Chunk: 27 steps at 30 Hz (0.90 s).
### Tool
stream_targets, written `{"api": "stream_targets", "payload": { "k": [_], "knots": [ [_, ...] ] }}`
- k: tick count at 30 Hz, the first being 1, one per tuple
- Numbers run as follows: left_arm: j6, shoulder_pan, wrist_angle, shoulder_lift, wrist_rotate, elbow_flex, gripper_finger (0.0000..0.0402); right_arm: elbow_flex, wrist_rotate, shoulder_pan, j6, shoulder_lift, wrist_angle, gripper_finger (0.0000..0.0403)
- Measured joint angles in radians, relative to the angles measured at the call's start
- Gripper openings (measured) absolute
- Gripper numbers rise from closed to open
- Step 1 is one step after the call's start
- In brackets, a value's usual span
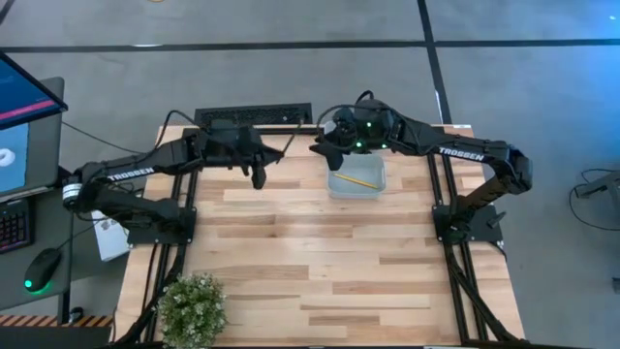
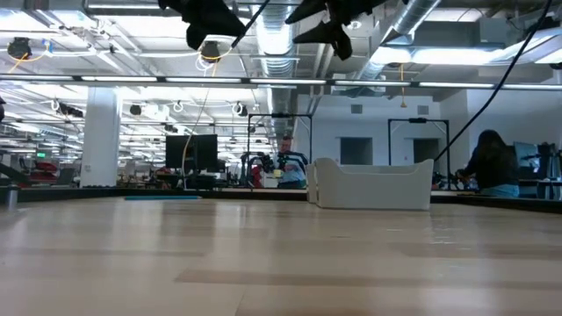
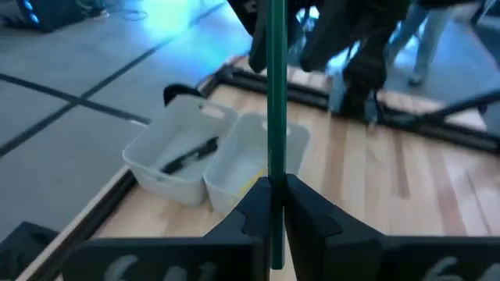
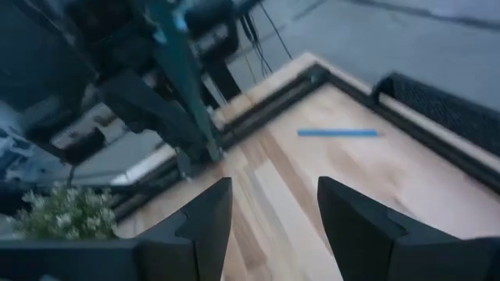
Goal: Sort pens & pencils
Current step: Put the green pencil into the bottom bin
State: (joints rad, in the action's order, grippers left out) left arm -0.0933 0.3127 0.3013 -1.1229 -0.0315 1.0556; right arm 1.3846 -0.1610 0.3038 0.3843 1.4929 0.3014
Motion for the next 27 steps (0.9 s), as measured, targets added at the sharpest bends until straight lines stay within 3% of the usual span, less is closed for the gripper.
{"api": "stream_targets", "payload": {
  "k": [9, 19, 27],
  "knots": [
    [-0.079, 0.083, -0.121, 0.000, -0.174, 0.000, 0.0011, 0.000, 0.000, -0.003, -0.040, -0.003, -0.115, 0.0210],
    [-0.139, 0.099, -0.226, 0.000, -0.221, 0.000, 0.0011, 0.000, -0.002, -0.010, -0.023, -0.003, -0.346, 0.0210],
    [-0.166, 0.098, -0.273, -0.004, -0.233, 0.000, 0.0011, 0.000, -0.035, -0.011, -0.019, -0.002, -0.405, 0.0210]
  ]
}}
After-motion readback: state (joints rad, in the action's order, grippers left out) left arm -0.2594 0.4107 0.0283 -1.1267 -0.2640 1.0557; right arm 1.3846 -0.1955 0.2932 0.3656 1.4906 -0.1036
